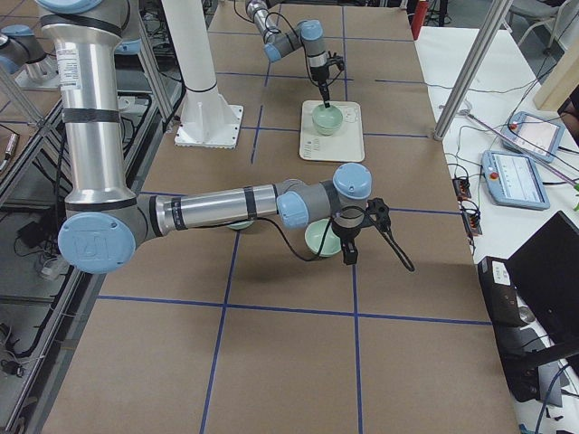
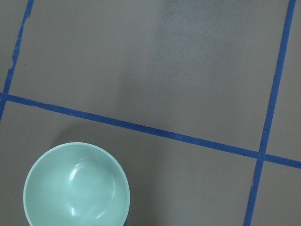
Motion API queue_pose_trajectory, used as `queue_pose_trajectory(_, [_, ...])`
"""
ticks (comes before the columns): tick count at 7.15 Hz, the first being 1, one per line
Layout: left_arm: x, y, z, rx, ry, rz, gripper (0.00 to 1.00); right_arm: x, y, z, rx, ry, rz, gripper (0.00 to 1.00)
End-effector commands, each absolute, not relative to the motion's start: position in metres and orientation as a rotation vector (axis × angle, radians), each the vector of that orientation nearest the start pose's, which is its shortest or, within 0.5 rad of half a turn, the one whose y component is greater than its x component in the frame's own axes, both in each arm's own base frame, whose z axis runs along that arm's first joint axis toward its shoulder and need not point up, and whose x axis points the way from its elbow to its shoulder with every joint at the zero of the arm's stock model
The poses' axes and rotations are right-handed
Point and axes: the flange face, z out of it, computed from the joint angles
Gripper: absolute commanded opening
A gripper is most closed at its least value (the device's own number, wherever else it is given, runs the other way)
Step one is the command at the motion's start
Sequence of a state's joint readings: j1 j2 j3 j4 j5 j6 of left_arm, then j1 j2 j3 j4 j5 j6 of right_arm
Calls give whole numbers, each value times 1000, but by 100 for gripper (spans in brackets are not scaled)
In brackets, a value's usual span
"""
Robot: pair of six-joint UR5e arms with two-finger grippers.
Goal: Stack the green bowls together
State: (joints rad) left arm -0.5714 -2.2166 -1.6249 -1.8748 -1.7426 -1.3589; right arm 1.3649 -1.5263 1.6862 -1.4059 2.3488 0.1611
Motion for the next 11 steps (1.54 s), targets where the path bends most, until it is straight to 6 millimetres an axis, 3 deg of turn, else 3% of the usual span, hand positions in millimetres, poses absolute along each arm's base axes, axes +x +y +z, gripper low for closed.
queue_pose_trajectory(1, [419,-515,248,327,968,-47,100,-47,-526,559,161,-816,-171,100])
queue_pose_trajectory(2, [327,-548,284,327,978,73,100,-54,-525,559,158,-818,-186,100])
queue_pose_trajectory(3, [246,-561,342,355,931,164,100,-55,-525,556,164,-819,-191,100])
queue_pose_trajectory(4, [179,-562,408,393,845,265,100,-56,-525,555,165,-819,-194,100])
queue_pose_trajectory(5, [97,-552,482,406,746,304,100,-60,-525,554,163,-819,-202,100])
queue_pose_trajectory(6, [15,-540,537,416,673,303,100,-63,-528,551,168,-818,-206,100])
queue_pose_trajectory(7, [-44,-515,588,365,646,302,100,-72,-535,538,162,-827,-172,100])
queue_pose_trajectory(8, [-103,-474,622,359,645,248,100,-80,-535,530,152,-833,-147,100])
queue_pose_trajectory(9, [-120,-457,635,332,680,198,100,-85,-533,532,143,-832,-152,100])
queue_pose_trajectory(10, [-118,-464,657,217,706,162,100,-99,-532,538,123,-820,-160,100])
queue_pose_trajectory(11, [-116,-457,663,193,751,145,100,-118,-530,545,126,-821,-154,100])
